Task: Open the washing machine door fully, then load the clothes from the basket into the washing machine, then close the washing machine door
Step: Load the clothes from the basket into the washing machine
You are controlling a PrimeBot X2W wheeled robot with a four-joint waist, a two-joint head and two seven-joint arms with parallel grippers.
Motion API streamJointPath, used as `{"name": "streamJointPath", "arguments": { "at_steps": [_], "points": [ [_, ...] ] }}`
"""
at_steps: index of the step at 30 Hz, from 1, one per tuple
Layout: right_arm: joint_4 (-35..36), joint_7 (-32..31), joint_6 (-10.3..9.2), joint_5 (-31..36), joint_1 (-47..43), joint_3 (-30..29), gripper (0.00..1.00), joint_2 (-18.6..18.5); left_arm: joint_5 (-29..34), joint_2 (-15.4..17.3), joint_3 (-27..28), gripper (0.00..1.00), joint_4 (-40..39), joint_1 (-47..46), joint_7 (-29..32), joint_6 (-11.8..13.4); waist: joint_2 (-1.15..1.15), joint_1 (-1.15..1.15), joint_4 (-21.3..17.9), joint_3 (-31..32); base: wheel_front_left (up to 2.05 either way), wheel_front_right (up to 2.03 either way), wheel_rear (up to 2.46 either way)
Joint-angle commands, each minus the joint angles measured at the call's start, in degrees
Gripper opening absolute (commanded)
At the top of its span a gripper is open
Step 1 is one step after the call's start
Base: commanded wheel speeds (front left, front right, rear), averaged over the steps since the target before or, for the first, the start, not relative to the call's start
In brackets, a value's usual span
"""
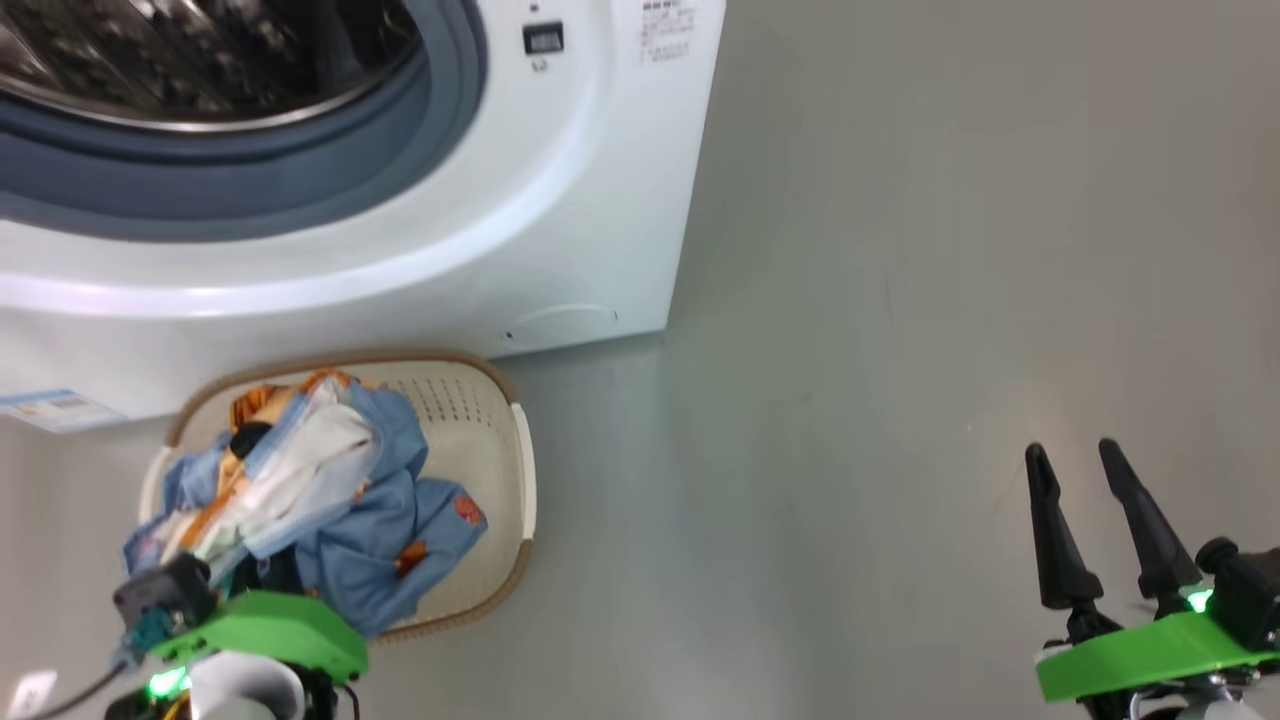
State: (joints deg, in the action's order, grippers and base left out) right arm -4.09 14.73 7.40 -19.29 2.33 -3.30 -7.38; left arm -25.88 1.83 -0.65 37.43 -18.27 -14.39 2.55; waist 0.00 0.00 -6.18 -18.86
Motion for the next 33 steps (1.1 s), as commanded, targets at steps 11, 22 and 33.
{"name": "streamJointPath", "arguments": {
  "at_steps": [11, 22, 33],
  "points": [
    [1.5, 0.27, 0.09, 1.27, -3.48, 0.4, 1.0, 0.5, 0.06, 1.06, -1.76, 0.0, -13.9, 9.21, -0.61, 3.85, 0.0, 0.0, 0.61, 5.48, 0.0, 0.0, 0.0],
    [2.61, 0.27, 0.09, 2.42, -5.53, -0.59, 1.0, 0.58, 1.47, 1.05, -3.54, 0.0, -22.75, 14.32, -0.61, 5.16, 0.0, 0.0, 1.73, 8.45, 0.0, 0.0, 0.0],
    [4.94, 0.27, 0.09, 4.29, -6.46, -0.93, 1.0, -0.11, 3.68, 1.05, -5.41, 0.0, -28.6, 16.72, -0.61, 6.31, 0.0, 0.0, 3.32, 9.71, 0.0, 0.0, 0.0]
  ]
}}
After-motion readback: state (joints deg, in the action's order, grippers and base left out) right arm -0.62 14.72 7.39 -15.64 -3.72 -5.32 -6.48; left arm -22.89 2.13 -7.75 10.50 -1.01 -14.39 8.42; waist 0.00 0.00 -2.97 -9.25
